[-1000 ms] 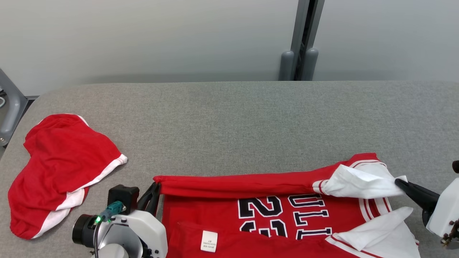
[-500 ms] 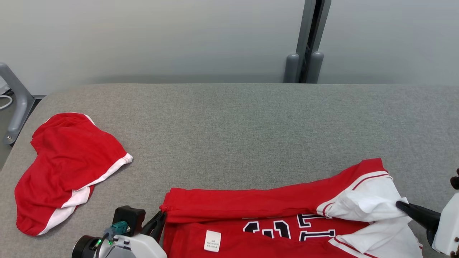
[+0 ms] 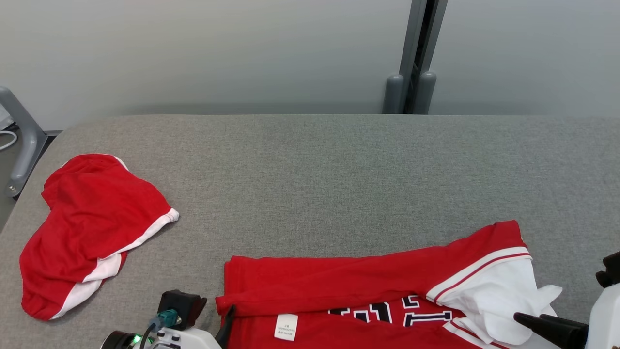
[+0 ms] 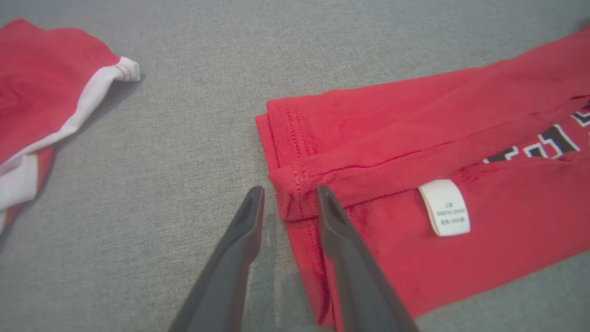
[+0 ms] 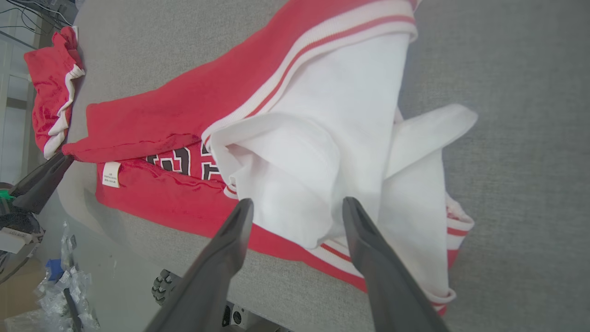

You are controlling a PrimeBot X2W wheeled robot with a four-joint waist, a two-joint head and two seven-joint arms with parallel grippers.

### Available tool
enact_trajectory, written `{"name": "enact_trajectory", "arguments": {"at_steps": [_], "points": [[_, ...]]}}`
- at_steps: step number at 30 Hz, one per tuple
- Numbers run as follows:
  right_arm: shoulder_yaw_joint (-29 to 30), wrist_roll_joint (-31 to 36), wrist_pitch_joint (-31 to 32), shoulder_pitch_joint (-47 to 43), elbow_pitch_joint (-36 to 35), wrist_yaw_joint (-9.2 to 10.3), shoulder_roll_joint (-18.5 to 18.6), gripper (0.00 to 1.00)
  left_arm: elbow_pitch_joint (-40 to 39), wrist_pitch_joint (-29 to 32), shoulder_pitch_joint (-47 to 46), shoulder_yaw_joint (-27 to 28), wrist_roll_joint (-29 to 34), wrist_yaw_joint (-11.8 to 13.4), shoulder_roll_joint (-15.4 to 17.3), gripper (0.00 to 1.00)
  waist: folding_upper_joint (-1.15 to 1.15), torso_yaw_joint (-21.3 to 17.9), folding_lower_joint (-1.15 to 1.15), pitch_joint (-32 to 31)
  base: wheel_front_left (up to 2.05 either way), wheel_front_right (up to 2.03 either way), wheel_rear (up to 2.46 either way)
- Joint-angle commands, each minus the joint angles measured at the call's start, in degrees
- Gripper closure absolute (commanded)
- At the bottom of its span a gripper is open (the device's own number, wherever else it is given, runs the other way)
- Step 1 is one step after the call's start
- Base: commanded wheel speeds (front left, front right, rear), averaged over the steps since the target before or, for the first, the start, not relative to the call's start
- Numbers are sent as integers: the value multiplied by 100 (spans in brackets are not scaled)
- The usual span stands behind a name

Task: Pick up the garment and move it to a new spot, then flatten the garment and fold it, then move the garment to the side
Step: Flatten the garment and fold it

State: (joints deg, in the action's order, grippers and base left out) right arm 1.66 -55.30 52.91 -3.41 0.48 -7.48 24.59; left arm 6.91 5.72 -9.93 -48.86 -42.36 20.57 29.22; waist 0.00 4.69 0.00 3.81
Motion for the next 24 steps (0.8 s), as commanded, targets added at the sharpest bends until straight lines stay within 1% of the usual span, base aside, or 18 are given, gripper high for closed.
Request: {"name": "enact_trajectory", "arguments": {"at_steps": [1,3,5,7,10,14,16,19,21,23,24], "points": [[109,114,70,-50,-71,-2,-15,0,46,-60,-32,46,37,45,1,0,0,-4,0,2,0,0,0],[318,322,98,-30,-174,-2,-162,0,82,-171,-55,104,40,72,-27,0,0,-13,0,7,0,0,0],[470,533,-5,50,-307,-2,-316,0,97,-319,-74,186,-12,88,-76,0,0,-16,0,6,0,0,0],[584,685,-254,163,-472,-2,-444,0,76,-515,-109,331,-71,127,-147,0,0,-14,0,12,0,0,0],[649,871,-848,291,-631,-2,-576,0,41,-874,-125,553,-157,166,-271,0,0,-9,0,22,0,0,0],[575,1233,-1829,313,-569,-2,-628,0,14,-1403,-102,854,-307,115,-507,0,0,12,0,14,0,0,0],[510,1373,-2388,257,-463,-2,-641,0,-11,-1684,-85,964,-359,-5,-627,0,0,15,0,18,0,0,0],[366,1469,-3325,199,-273,-2,-704,0,-56,-1989,-4,1202,-462,-323,-836,0,0,0,0,41,0,0,0],[269,1575,-4025,150,-60,-2,-639,0,-33,-2065,64,1427,-393,-458,-957,0,0,-2,0,76,0,0,0],[24,1779,-4653,66,210,-2,-531,0,-63,-2093,132,1664,-177,-588,-1123,0,0,-10,0,107,0,0,0],[24,1779,-4653,66,210,-2,-531,0,-63,-2093,132,1664,-177,-588,-1123,0,0,-10,0,107,0,0,0]]}}
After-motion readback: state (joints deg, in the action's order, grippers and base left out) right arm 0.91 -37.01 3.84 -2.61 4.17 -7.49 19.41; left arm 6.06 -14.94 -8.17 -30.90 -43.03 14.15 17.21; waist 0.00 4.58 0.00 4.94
